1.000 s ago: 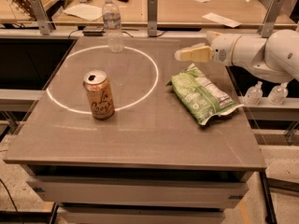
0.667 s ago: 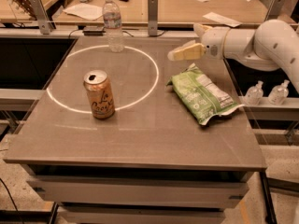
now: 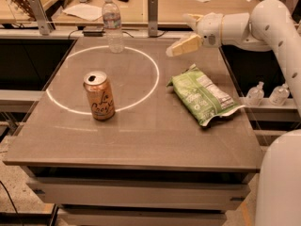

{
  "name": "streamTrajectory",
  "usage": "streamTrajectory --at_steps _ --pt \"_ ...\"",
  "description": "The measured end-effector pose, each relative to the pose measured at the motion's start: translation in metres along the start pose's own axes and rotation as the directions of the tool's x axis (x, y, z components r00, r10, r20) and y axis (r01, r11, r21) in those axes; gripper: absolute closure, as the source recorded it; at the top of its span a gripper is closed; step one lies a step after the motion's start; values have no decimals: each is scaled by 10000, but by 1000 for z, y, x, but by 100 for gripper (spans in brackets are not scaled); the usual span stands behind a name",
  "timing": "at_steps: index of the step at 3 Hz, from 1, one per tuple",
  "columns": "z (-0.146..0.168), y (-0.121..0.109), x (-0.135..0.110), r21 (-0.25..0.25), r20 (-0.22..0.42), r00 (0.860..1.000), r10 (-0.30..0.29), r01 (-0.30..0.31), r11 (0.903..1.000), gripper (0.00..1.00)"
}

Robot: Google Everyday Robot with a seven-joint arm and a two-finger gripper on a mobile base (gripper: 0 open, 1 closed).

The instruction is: Move water bottle near green jalapeno chip bag

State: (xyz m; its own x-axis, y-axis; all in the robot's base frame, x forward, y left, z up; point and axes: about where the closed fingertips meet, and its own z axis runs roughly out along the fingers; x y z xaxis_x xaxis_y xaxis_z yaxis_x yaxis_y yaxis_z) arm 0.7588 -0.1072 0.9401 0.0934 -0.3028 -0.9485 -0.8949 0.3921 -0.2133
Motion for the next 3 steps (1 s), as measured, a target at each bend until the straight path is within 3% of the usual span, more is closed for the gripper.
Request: streamTrajectory --at_steps 1,2,3 --pt "0 0 0 -3 5 10000 7 -7 10000 0" --pt "21 -4 -7 -68 -10 9996 -268 268 9996 0" --pt "65 -2 -24 -315 251 9976 -642 649 9974 0"
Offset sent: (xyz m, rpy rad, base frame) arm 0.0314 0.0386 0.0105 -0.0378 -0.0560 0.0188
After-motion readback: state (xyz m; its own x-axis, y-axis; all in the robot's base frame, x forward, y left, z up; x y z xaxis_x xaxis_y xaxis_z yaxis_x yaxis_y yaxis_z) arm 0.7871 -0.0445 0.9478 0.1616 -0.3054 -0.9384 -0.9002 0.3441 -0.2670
